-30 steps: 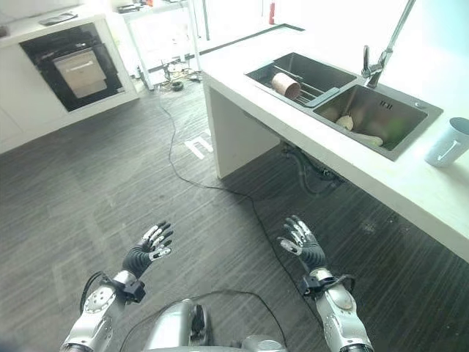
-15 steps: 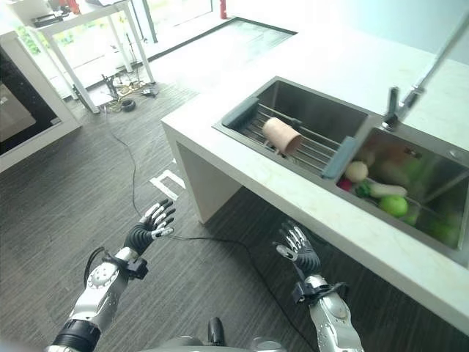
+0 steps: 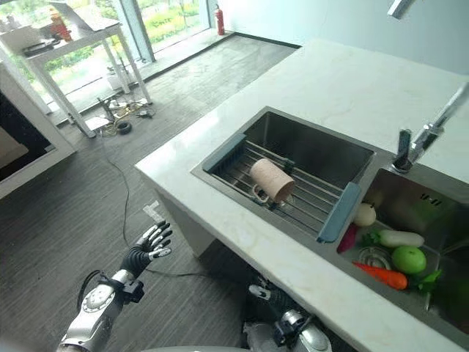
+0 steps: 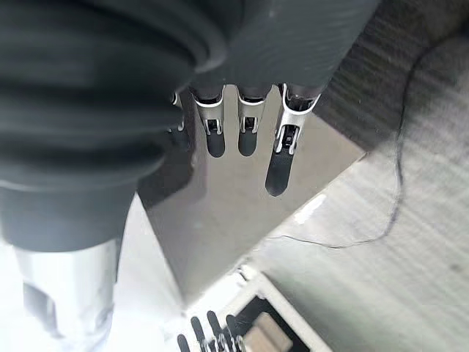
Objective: Place the dishes in the dishwasher.
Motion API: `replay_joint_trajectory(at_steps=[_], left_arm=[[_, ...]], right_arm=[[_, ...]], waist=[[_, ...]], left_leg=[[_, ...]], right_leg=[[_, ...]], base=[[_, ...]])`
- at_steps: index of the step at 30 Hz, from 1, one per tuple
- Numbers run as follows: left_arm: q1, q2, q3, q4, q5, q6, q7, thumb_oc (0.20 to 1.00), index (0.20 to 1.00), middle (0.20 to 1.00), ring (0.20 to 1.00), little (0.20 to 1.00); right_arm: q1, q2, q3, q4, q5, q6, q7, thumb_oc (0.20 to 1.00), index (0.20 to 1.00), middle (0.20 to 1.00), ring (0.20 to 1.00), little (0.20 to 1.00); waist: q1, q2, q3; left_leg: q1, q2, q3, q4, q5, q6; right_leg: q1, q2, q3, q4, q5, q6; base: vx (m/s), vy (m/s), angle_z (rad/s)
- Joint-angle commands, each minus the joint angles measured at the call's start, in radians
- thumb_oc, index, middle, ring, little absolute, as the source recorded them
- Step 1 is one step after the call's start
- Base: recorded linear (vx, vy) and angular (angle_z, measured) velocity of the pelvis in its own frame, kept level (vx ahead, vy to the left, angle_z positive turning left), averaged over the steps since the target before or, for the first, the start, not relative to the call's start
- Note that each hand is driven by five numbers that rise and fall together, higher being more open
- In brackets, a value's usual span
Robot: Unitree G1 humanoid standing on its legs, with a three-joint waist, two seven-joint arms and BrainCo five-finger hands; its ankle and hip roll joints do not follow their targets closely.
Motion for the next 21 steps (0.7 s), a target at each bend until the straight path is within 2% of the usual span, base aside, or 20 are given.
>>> replay_joint_trajectory(at_steps=[1,5,10,11,12,14,15,16,19,21], left_arm=[[-0.005,0.029,0.044,-0.021,0.022,-0.078,-0.022,1.0,1.0,1.0,1.0,1.0],[-0.008,0.025,0.041,-0.014,0.028,-0.076,-0.019,1.0,1.0,1.0,1.0,1.0],[-0.02,0.023,0.043,0.001,0.017,-0.084,-0.008,1.0,1.0,1.0,1.0,1.0],[-0.024,0.022,0.044,0.003,0.012,-0.09,-0.003,1.0,1.0,1.0,1.0,1.0],[-0.031,0.021,0.039,0.003,-0.007,-0.104,0.013,1.0,1.0,1.0,1.0,1.0],[-0.034,0.018,0.038,0.002,-0.021,-0.103,0.024,1.0,1.0,1.0,1.0,1.0],[-0.029,0.018,0.046,0.007,-0.031,-0.109,0.025,1.0,1.0,1.0,1.0,1.0],[-0.024,0.015,0.054,0.011,-0.035,-0.116,0.023,1.0,1.0,1.0,1.0,1.0],[0.001,0.008,0.081,-0.004,-0.05,-0.109,0.037,1.0,1.0,1.0,1.0,1.0],[0.002,0.006,0.091,0.021,-0.079,-0.107,0.032,1.0,1.0,1.0,1.0,1.0]], right_arm=[[-0.155,-0.076,-0.182,-0.043,0.05,-0.092,-0.027,1.0,1.0,1.0,1.0,1.0],[-0.147,-0.07,-0.183,-0.036,0.052,-0.098,-0.029,1.0,1.0,1.0,1.0,1.0],[-0.131,-0.065,-0.179,-0.05,0.05,-0.09,-0.035,1.0,1.0,1.0,1.0,1.0],[-0.126,-0.069,-0.18,-0.056,0.045,-0.084,-0.024,1.0,1.0,1.0,1.0,1.0],[-0.126,-0.087,-0.175,-0.061,0.032,-0.082,-0.015,1.0,1.0,1.0,1.0,1.0],[-0.13,-0.103,-0.172,-0.058,0.031,-0.075,-0.02,1.0,1.0,1.0,1.0,1.0],[-0.136,-0.109,-0.166,-0.045,0.036,-0.073,-0.016,1.0,1.0,1.0,1.0,1.0],[-0.144,-0.109,-0.16,-0.03,0.036,-0.072,-0.014,1.0,1.0,1.0,1.0,1.0],[-0.163,-0.107,-0.155,0.015,0.006,-0.058,-0.025,1.0,1.0,1.0,1.0,1.0],[-0.157,-0.109,-0.169,0.049,-0.012,-0.054,-0.072,1.0,1.0,1.0,1.0,1.0]], waist=[[-0.025,-0.005,-0.025],[-0.037,-0.005,-0.035],[-0.056,-0.005,-0.039],[-0.062,-0.01,-0.035],[-0.062,-0.024,-0.014],[-0.051,-0.034,0.013],[-0.038,-0.034,0.031],[-0.028,-0.031,0.04],[0.002,-0.022,0.047],[-0.001,-0.014,0.045]], left_leg=[[0.015,0.016,0.036,-0.064,0.081,-0.037],[0.013,0.02,0.05,-0.064,0.078,-0.037],[0.025,0.026,0.063,-0.064,0.078,-0.035],[0.022,0.023,0.07,-0.018,0.058,-0.033],[-0.031,0.02,0.07,0.166,0.001,-0.035],[-0.115,0.036,0.035,0.329,0.047,-0.059],[-0.154,0.041,-0.021,0.367,0.084,-0.068],[-0.163,0.04,-0.064,0.347,0.096,-0.067],[-0.163,0.053,-0.187,0.165,0.128,-0.08],[-0.152,0.062,-0.181,0.102,0.131,-0.086]], right_leg=[[0.168,-0.031,-0.017,0.075,-0.141,0.115],[0.178,-0.021,0.004,0.064,-0.143,0.114],[0.177,-0.002,0.04,0.095,-0.173,0.103],[0.175,0.0,0.053,0.11,-0.184,0.096],[0.17,-0.015,0.06,0.142,-0.2,0.077],[0.175,-0.017,0.074,0.157,-0.202,0.055],[0.178,-0.009,0.099,0.173,-0.203,0.046],[0.182,-0.002,0.123,0.184,-0.208,0.043],[0.203,0.002,0.182,0.179,-0.225,0.054],[0.223,-0.022,0.176,0.165,-0.232,0.068]], base=[[-0.03,-0.05,-0.61],[-0.04,-0.052,-0.05],[-0.04,-0.081,-0.05],[-0.06,-0.094,-0.15],[-0.06,-0.109,-0.19],[-0.01,-0.054,-0.35],[0.06,0.039,-0.38],[0.13,0.148,-0.51],[0.15,0.242,-1.19],[0.16,0.286,-0.89]])
